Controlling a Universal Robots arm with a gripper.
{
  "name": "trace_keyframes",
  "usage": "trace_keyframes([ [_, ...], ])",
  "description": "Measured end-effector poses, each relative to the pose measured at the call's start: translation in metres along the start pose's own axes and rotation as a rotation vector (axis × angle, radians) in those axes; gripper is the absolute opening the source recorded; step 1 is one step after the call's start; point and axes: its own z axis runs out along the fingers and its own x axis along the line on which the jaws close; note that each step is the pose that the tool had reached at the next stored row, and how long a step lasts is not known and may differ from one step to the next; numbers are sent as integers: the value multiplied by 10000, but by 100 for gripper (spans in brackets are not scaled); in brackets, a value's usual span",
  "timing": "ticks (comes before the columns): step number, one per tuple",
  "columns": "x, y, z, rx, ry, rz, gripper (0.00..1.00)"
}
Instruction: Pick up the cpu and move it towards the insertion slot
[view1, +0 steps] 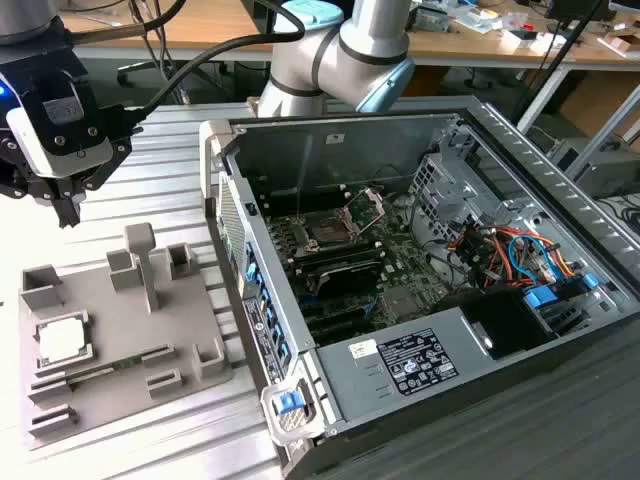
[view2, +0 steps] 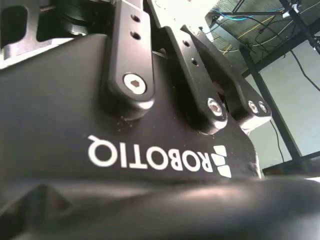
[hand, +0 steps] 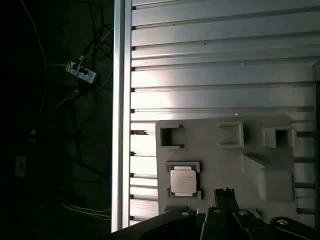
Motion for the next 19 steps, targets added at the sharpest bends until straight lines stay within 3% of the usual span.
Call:
trace_keyframes([
  [19, 45, 0, 13, 0, 0, -1, 11],
])
